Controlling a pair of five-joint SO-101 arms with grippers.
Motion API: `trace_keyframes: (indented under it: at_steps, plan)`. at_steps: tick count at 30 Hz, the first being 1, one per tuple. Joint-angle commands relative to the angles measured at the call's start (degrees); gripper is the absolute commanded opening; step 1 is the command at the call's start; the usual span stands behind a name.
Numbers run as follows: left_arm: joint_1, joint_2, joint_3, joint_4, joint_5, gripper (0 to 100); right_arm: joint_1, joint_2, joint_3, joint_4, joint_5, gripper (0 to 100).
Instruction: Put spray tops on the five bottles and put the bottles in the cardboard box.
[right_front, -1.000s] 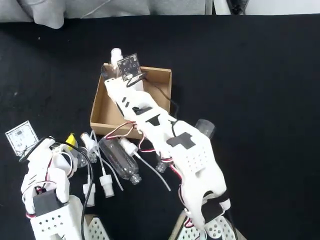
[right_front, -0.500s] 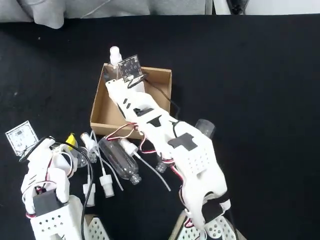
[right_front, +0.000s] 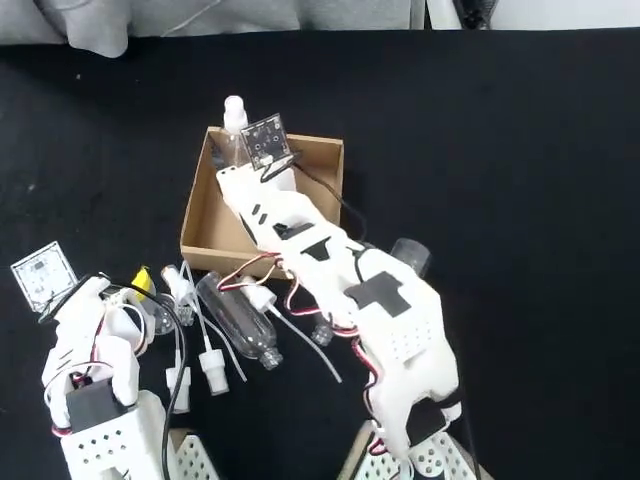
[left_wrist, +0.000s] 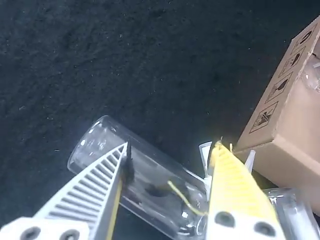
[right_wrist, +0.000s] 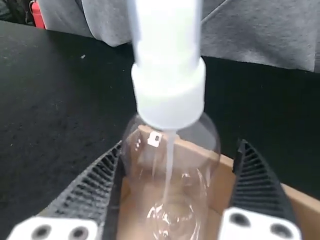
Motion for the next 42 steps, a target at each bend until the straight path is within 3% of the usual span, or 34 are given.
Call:
trace_keyframes:
  at_steps: [1,6,12,22,30,42]
  plan:
    - [0.0,-0.5,-0.9,-1.4,-0.4,25,-1.1,-5.2,0.0,0.4,0.0,28.0]
    - [0.0,-0.5,-0.9,-1.4,-0.4,25,-1.1,-5.6,-0.3,4.5,0.0,28.3]
    - [0.0,-0.5,-0.9,-1.4,-0.4,25,-1.1,-5.6,-1.5,10.0,-0.3,41.5]
    - [0.0,-0.5,-0.9,-1.4,-0.4,25,-1.2,-6.0,-0.7,10.2,0.0,37.6]
    - [0.0,-0.5,-0.8,-1.4,-0.4,25,-3.0,-17.0,8.0,11.2,0.0,37.6]
    - [0.0,-0.5,-0.8,-1.4,-0.4,25,-3.1,-29.9,9.2,33.7,-0.4,37.5]
